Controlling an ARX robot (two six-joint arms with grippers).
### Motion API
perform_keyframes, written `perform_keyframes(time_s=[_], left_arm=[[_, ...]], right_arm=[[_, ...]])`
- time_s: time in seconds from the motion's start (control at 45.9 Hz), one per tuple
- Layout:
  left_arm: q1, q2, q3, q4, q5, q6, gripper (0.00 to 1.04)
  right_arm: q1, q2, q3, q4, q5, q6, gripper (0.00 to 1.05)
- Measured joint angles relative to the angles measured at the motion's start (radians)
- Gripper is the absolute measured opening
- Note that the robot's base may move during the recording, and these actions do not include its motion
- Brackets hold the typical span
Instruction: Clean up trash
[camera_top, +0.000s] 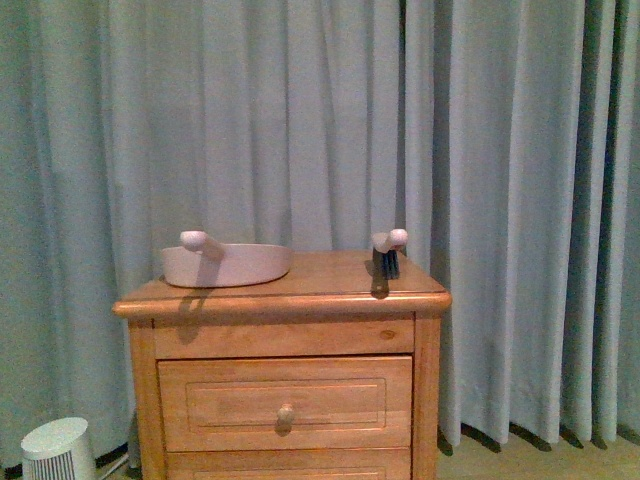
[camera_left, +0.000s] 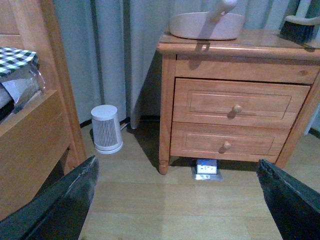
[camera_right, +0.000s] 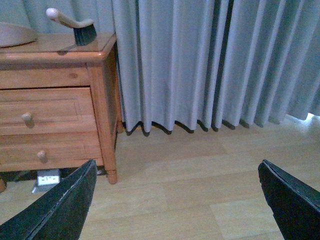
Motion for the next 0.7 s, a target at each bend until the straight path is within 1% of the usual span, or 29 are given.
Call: perform_keyframes(time_s=[0.698], left_arm=[[0.000,0.000,0.000,0.000,0.000,0.000,0.97]], right_arm=[[0.000,0.000,0.000,0.000,0.000,0.000,0.97]])
